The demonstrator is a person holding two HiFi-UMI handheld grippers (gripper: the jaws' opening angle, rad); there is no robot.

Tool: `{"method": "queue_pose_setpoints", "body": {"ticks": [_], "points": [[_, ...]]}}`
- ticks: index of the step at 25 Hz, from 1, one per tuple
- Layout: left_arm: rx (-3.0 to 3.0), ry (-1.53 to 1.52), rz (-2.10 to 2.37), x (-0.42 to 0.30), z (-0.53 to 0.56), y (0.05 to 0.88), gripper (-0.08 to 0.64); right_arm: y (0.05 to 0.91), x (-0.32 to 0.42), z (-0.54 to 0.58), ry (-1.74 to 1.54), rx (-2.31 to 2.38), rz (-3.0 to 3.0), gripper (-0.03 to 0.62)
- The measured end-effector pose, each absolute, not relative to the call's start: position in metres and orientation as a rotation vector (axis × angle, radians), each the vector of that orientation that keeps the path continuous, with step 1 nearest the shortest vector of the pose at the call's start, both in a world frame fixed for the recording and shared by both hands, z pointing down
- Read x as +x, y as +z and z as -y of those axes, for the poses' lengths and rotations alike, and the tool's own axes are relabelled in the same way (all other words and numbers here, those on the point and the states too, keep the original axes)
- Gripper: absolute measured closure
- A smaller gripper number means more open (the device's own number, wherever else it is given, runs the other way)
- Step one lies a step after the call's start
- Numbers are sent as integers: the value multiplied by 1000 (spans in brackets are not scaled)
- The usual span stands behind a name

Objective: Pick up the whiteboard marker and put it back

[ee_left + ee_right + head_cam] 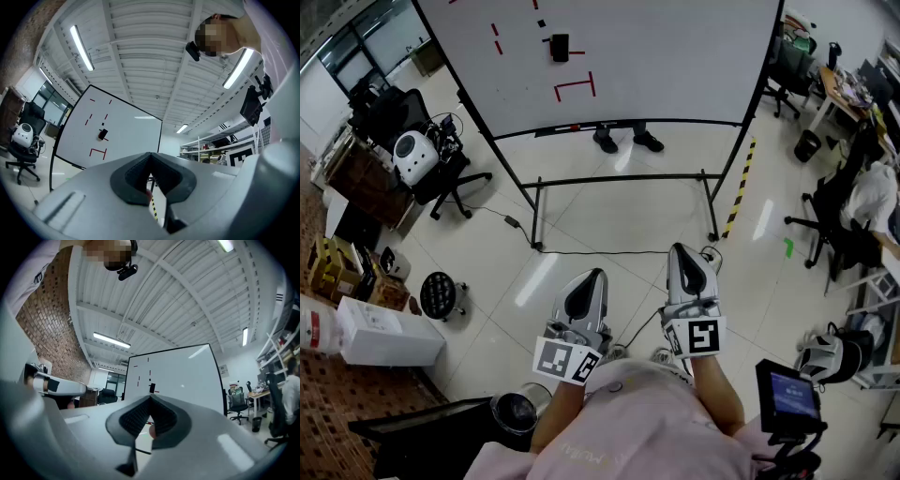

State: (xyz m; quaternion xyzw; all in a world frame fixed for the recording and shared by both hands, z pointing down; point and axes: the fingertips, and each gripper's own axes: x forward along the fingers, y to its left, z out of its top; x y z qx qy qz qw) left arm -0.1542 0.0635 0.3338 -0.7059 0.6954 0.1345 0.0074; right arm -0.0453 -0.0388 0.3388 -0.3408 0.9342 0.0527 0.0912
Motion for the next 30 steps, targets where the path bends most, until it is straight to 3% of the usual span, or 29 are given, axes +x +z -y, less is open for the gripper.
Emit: {"method": "queue_pose_setpoints", "body": {"ticks": [5,14,16,21,27,30], "points": [[-2217,457,-2157,-164,-67,326,555,333,-57,37,128,-1010,-2769,589],[-2128,414,-2253,-245,-28,334,555,349,-107,63,133,-1074,-2785,589],[-2109,397,-2258,-261,1,328,480,349,-113,83,134,-1079,-2781,589],[-2045,379,-2271,-299,99,311,467,353,-137,161,123,-1051,-2791,589],[-1907,270,-2388,-358,213,290,373,333,-189,265,-13,-953,-2791,589],[-1840,172,-2431,-397,264,281,286,337,-218,299,-60,-920,-2817,589]]}}
